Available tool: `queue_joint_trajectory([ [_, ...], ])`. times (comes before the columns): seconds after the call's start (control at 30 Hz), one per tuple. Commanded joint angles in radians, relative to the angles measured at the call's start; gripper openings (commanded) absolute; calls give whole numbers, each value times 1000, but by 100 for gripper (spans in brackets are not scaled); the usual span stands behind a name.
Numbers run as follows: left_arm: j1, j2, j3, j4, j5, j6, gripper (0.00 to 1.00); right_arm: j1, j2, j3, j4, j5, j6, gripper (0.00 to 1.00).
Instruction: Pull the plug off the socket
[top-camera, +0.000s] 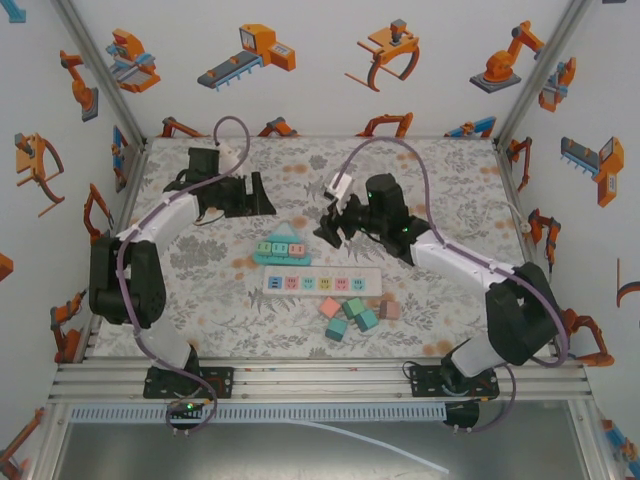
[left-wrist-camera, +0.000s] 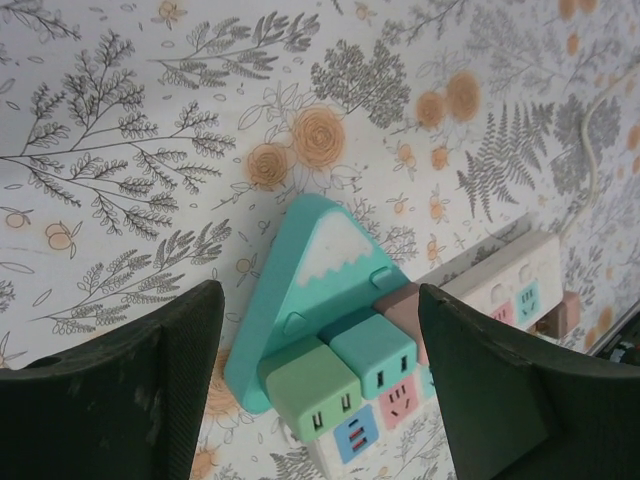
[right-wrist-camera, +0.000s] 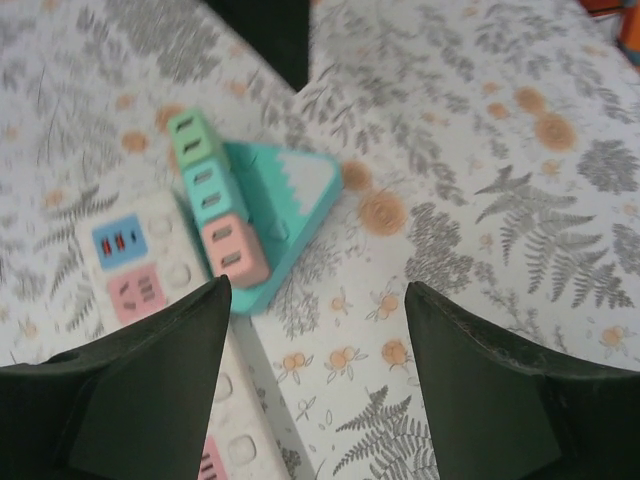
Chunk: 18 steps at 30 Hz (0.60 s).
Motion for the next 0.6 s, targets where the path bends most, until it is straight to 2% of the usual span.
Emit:
queue_joint_trajectory([
  [0.0, -26, 67, 54, -103, 28, 70, 72, 18, -16, -43, 109, -113, -253, 66],
  [0.17, -58, 113, 91, -175, -3, 84, 73, 64, 41, -8, -2, -89, -397, 68],
  [0.57, -78, 222, 169, -322, -53, 157, 73, 110, 278, 97, 60, -80, -353, 65],
])
